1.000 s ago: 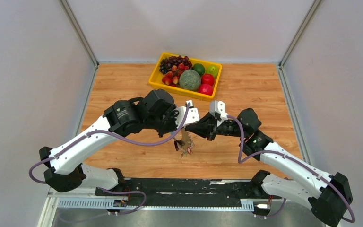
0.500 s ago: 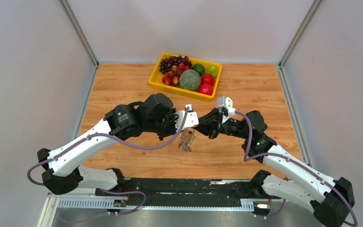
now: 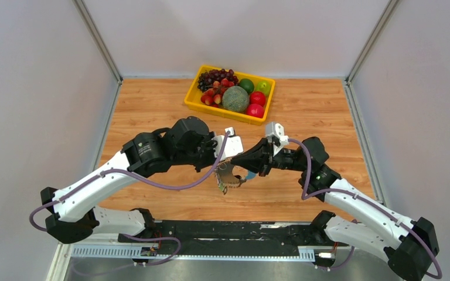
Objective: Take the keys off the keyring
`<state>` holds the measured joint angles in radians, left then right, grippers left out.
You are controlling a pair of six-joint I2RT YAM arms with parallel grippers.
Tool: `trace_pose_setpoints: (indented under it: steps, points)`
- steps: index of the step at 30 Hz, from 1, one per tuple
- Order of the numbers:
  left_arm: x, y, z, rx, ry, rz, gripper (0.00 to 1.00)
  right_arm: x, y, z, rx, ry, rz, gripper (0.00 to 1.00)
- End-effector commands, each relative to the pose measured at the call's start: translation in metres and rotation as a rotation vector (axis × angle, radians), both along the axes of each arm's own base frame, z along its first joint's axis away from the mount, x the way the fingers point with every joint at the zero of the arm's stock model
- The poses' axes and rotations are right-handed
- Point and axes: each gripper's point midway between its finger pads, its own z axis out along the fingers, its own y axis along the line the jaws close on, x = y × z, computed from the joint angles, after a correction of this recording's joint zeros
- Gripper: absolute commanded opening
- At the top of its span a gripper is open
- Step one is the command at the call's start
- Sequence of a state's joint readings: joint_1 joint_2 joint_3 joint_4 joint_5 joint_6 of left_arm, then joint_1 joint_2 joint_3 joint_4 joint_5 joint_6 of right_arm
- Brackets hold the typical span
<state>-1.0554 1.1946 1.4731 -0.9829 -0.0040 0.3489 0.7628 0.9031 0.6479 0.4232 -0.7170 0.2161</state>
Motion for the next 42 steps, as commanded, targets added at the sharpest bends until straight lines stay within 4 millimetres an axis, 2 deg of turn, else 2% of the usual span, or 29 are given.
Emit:
trace_pose_setpoints:
  steps: [1,8,14,15,17,18,20,21,24,30,37,42]
  points:
    - [0.01,-0.001,0.021,-0.055,-0.082,0.025,0.0,-0.014,0.001,0.017,0.017,-0.042,0.08,0.0]
    - [-0.005,-0.012,0.038,-0.143,-0.076,-0.073,0.0,0.001,0.009,0.007,-0.039,0.02,0.04,0.0]
    - [-0.004,-0.016,0.029,-0.117,-0.057,-0.082,0.0,0.008,0.018,0.001,-0.069,0.057,0.05,0.0]
    - [-0.004,-0.017,0.028,-0.114,-0.053,-0.081,0.0,0.009,0.018,0.0,-0.073,0.06,0.047,0.04]
    - [-0.002,-0.019,0.026,-0.107,-0.047,-0.07,0.0,0.014,0.018,0.001,-0.075,0.059,0.019,0.29]
    - [0.0,-0.019,0.026,-0.108,-0.041,-0.055,0.0,0.019,0.017,0.0,-0.076,0.059,-0.011,0.38]
    - [0.005,-0.017,0.027,-0.1,-0.042,-0.016,0.0,0.027,0.012,0.0,-0.07,0.047,-0.076,0.49]
    - [0.009,-0.012,0.026,-0.079,-0.05,0.017,0.0,0.029,0.008,0.001,-0.064,0.038,-0.103,0.5]
    - [0.015,-0.007,0.028,-0.057,-0.042,0.077,0.0,0.032,-0.002,0.003,-0.047,0.001,-0.167,0.5]
    - [0.014,-0.002,0.028,-0.038,0.018,0.159,0.0,0.028,-0.017,0.006,-0.022,-0.048,-0.22,0.5]
    - [0.012,0.002,0.028,-0.023,0.102,0.265,0.0,0.017,-0.013,-0.007,-0.047,-0.042,-0.151,0.45]
    - [0.006,0.002,0.02,0.003,0.187,0.311,0.0,0.013,-0.011,-0.009,-0.04,-0.056,-0.144,0.4]
